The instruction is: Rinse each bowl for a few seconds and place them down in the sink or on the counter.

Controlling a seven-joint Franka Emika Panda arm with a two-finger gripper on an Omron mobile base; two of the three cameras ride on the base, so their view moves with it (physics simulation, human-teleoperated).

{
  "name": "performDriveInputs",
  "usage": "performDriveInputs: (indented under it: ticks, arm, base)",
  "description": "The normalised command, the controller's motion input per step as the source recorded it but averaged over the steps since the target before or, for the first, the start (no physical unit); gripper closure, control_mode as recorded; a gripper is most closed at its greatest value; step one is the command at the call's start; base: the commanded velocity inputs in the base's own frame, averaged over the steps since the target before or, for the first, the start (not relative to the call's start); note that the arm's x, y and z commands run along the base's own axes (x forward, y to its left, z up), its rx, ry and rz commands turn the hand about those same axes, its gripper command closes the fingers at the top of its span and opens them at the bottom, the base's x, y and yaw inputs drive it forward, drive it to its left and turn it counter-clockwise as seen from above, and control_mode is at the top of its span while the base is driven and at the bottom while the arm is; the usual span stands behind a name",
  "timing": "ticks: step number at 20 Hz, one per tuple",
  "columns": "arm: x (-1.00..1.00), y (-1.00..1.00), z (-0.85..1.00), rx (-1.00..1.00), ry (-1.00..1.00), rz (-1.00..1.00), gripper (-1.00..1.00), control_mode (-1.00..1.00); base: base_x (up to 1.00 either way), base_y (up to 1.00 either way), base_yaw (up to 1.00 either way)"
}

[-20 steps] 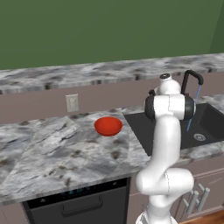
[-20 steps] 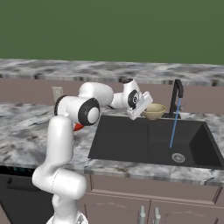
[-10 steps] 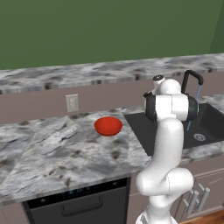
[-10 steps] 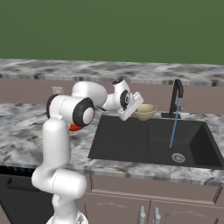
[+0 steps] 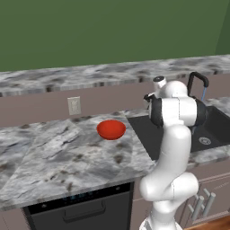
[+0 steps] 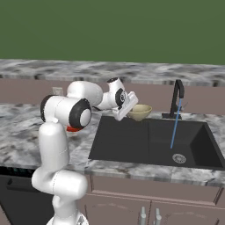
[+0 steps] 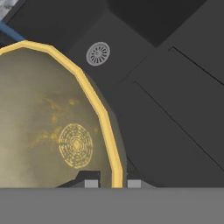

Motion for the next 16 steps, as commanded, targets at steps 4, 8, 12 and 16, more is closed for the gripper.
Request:
performDriveInputs:
  ticks: [4, 8, 12, 16]
  arm:
    - [-0.26, 0.48, 0.00, 0.00, 0.00, 0.00, 1.00, -1.00]
    - [-0.21, 0.44, 0.00, 0.00, -0.01, 0.00, 1.00, -1.00]
    - [-0.14, 0.39, -0.04, 0.00, -0.01, 0.00, 1.00, -1.00]
    - [-0.12, 0.30, -0.16, 0.02, -0.01, 0.00, 1.00, -1.00]
  base:
    - [0.00, 0.00, 0.00]
    - [0.00, 0.00, 0.00]
    - [0.00, 0.00, 0.00]
    - [0.00, 0.00, 0.00]
